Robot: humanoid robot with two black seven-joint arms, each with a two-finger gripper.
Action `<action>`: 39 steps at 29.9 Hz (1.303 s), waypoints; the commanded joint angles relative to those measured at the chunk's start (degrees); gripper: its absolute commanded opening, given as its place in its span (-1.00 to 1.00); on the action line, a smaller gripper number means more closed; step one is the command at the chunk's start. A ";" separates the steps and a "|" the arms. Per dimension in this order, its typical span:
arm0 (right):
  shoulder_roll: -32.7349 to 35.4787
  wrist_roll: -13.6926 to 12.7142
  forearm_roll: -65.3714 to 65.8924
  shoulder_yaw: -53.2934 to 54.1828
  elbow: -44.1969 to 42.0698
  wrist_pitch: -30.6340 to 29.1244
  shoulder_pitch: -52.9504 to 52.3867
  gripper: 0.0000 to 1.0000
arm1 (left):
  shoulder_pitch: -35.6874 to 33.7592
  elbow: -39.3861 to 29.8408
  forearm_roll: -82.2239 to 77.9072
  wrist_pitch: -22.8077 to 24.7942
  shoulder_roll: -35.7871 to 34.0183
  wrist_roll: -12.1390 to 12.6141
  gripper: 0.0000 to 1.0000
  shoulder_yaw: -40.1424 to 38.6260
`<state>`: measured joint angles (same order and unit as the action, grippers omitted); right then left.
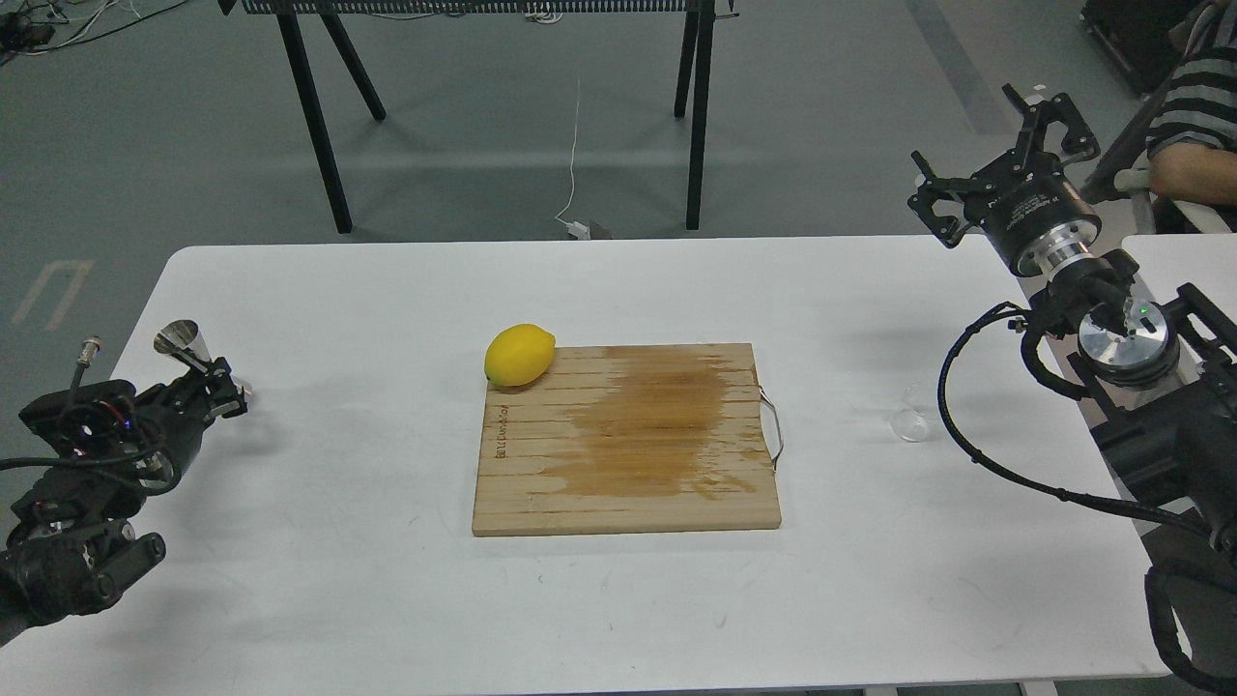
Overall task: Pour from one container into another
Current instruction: 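Lift the jigger with the left gripper and carry it onto the board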
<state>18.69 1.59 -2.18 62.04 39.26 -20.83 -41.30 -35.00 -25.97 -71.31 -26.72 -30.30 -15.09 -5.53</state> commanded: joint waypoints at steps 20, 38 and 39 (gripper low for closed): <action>2.85 -0.27 0.51 -0.08 -0.50 0.18 0.08 0.99 | -18.00 -52.24 -35.28 3.85 -14.71 8.57 -0.97 0.35; 4.17 -0.27 0.51 -0.17 -0.94 1.06 0.61 0.99 | -17.56 -38.20 -51.82 15.12 22.02 9.99 -0.97 0.88; 4.17 -0.27 0.59 -0.17 -0.94 1.15 0.52 0.99 | -17.56 -37.14 -52.26 15.12 23.86 9.99 -0.97 0.96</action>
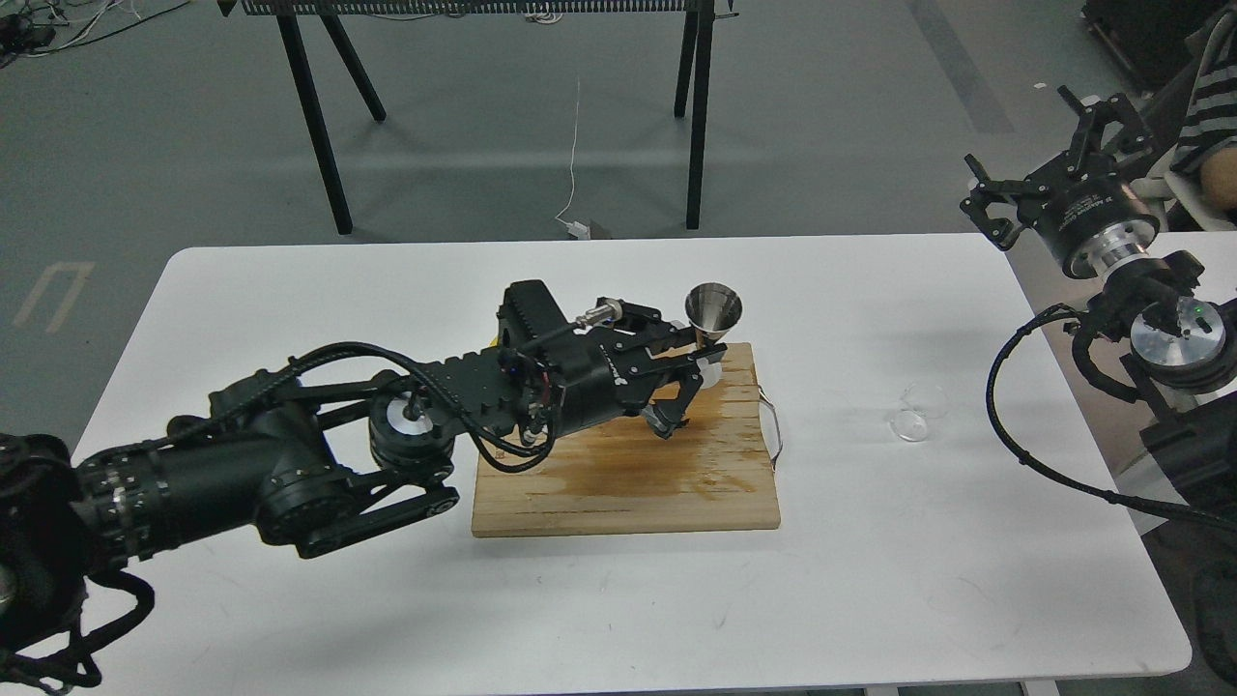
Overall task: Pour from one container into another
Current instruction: 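Lift the jigger with the left gripper and carry it onto the board, then set the jigger upright on the board and open the left gripper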
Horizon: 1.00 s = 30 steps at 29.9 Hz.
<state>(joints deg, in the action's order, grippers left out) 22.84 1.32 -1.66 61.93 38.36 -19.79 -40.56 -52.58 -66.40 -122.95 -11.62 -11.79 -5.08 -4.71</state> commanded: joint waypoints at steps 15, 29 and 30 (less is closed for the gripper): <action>-0.08 0.09 0.08 -2.17 0.05 0.19 -0.83 0.98 | 3.10 21.39 -2.05 -2.18 11.79 -0.46 -0.97 0.76; -0.08 0.18 0.08 -2.08 0.05 0.19 -1.71 0.98 | 7.93 26.41 -2.05 -4.47 11.79 -0.90 -0.96 1.37; -0.08 0.18 -0.01 -2.08 0.05 0.19 -1.71 0.98 | 8.19 26.50 -2.05 -4.56 11.79 -0.90 -0.96 1.37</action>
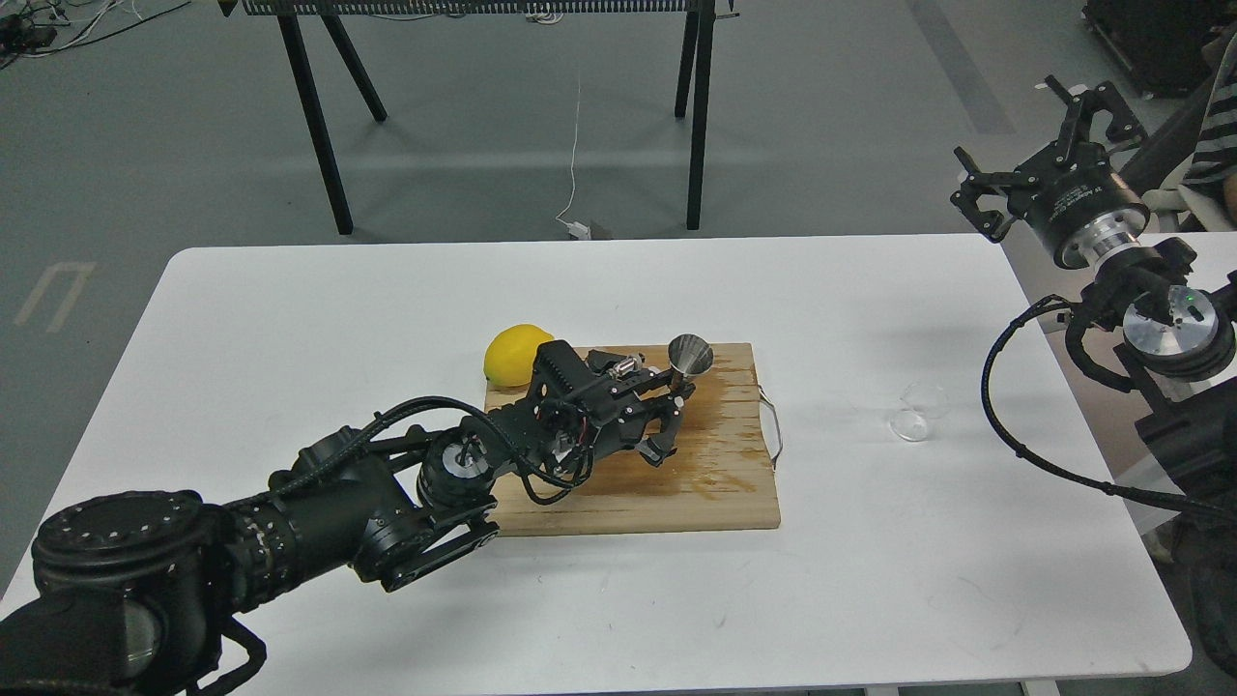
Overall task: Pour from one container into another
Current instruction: 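Set the jigger upright on the board and open the left gripper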
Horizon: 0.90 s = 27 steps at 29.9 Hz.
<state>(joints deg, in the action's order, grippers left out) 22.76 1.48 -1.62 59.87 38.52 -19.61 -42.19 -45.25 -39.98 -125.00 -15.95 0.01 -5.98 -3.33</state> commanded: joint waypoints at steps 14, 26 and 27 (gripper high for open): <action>0.01 0.01 0.04 -0.10 -0.11 0.01 -0.18 0.99 | 1.48 0.70 0.00 -0.31 -0.01 0.01 -0.66 -0.01; 0.01 0.01 -0.05 -0.19 0.07 0.01 -0.27 0.99 | 1.31 0.44 0.00 -2.07 -0.01 -0.17 0.53 -0.10; 0.01 0.01 -0.05 -0.19 0.07 -0.08 -0.35 0.99 | 1.31 0.26 0.00 -2.07 -0.01 -0.17 0.62 -0.10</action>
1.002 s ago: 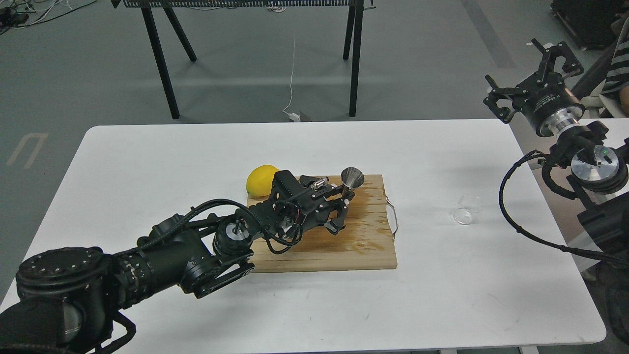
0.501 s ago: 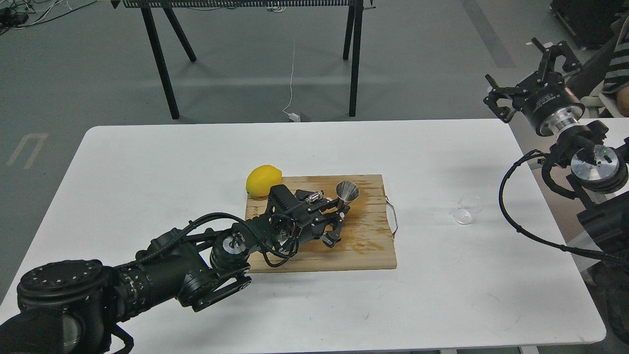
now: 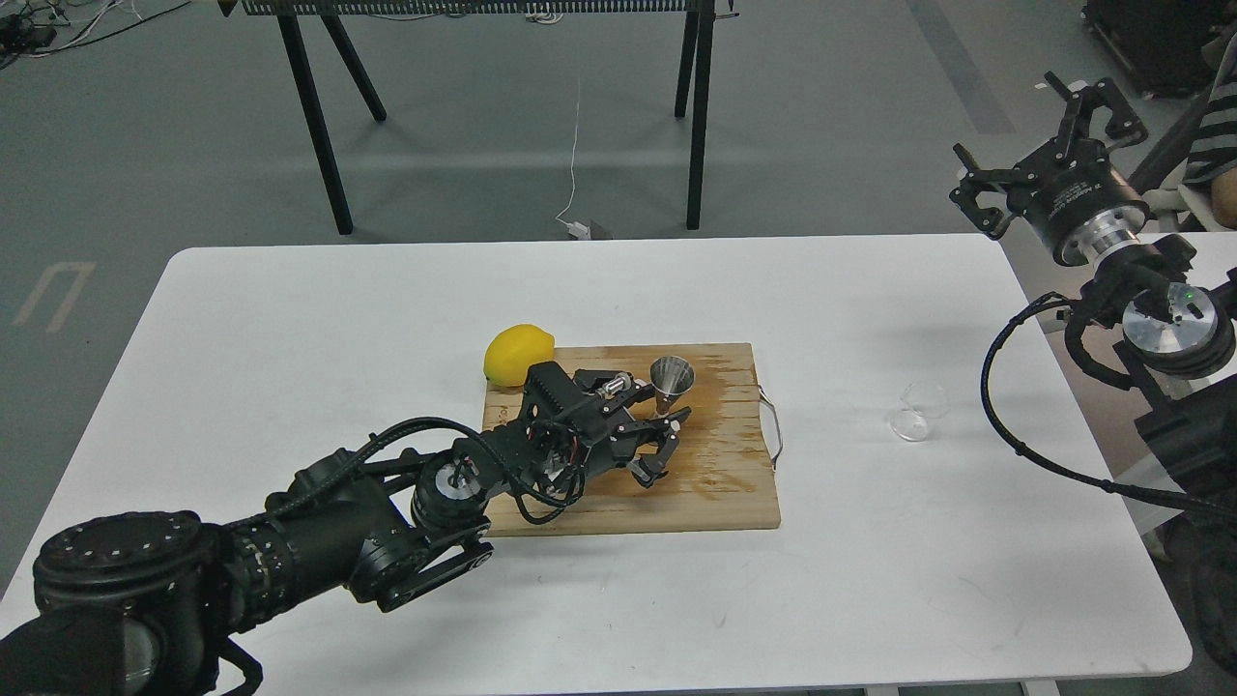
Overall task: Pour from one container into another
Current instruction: 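Set the jigger upright on the board and open the left gripper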
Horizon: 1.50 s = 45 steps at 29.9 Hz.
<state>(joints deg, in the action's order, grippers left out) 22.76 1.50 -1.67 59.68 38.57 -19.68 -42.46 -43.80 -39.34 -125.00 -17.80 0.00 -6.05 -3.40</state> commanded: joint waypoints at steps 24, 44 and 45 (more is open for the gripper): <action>0.00 -0.01 0.00 -0.09 0.10 0.08 -0.34 0.99 | -0.06 -5.05 0.00 -0.05 0.00 -0.46 0.95 0.06; 0.09 -0.01 0.00 -0.26 0.18 -0.01 -0.25 0.99 | -1.20 -4.87 0.00 0.22 -3.16 -0.46 0.95 -0.73; 0.09 -0.01 0.00 -0.18 0.18 -0.01 -0.34 0.99 | -1.20 -4.96 0.00 0.13 -3.51 -0.54 0.95 -0.73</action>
<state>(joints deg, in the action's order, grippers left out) 22.82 1.44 -1.67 59.48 38.76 -19.69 -42.71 -44.96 -44.12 -125.00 -17.47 -2.39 -6.51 -4.13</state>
